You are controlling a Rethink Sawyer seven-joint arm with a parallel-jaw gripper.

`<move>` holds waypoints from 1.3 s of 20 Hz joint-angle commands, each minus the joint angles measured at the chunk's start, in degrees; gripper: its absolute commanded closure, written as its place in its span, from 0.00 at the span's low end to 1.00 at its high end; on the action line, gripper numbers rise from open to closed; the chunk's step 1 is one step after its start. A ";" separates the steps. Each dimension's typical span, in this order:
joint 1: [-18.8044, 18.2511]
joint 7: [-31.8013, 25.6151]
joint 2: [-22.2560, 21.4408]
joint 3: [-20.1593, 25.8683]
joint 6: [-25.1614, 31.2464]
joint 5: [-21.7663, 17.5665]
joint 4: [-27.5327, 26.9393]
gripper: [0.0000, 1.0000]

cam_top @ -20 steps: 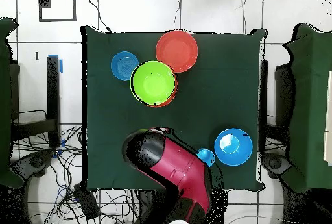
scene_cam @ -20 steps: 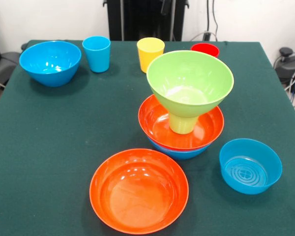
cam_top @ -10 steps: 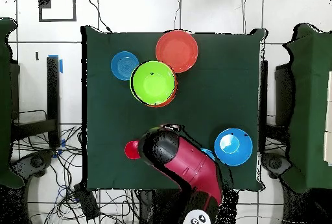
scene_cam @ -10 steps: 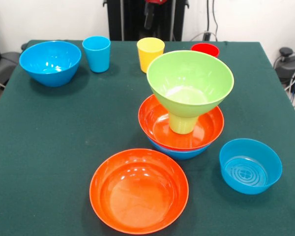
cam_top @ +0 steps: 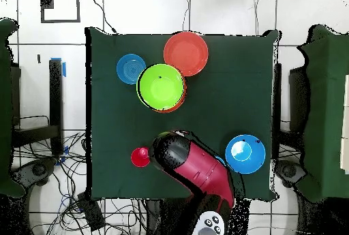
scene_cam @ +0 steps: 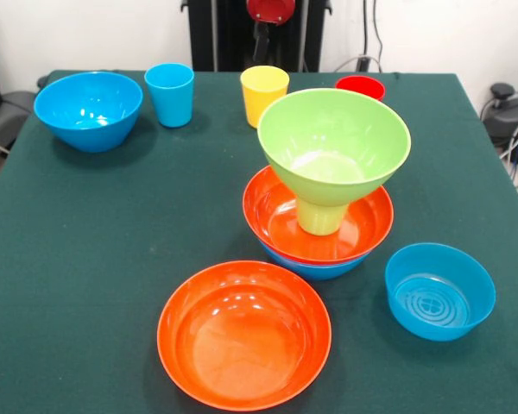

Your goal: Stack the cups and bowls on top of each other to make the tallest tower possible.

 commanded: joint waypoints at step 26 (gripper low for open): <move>-4.80 -0.24 4.14 10.59 -8.70 -5.05 3.62 0.00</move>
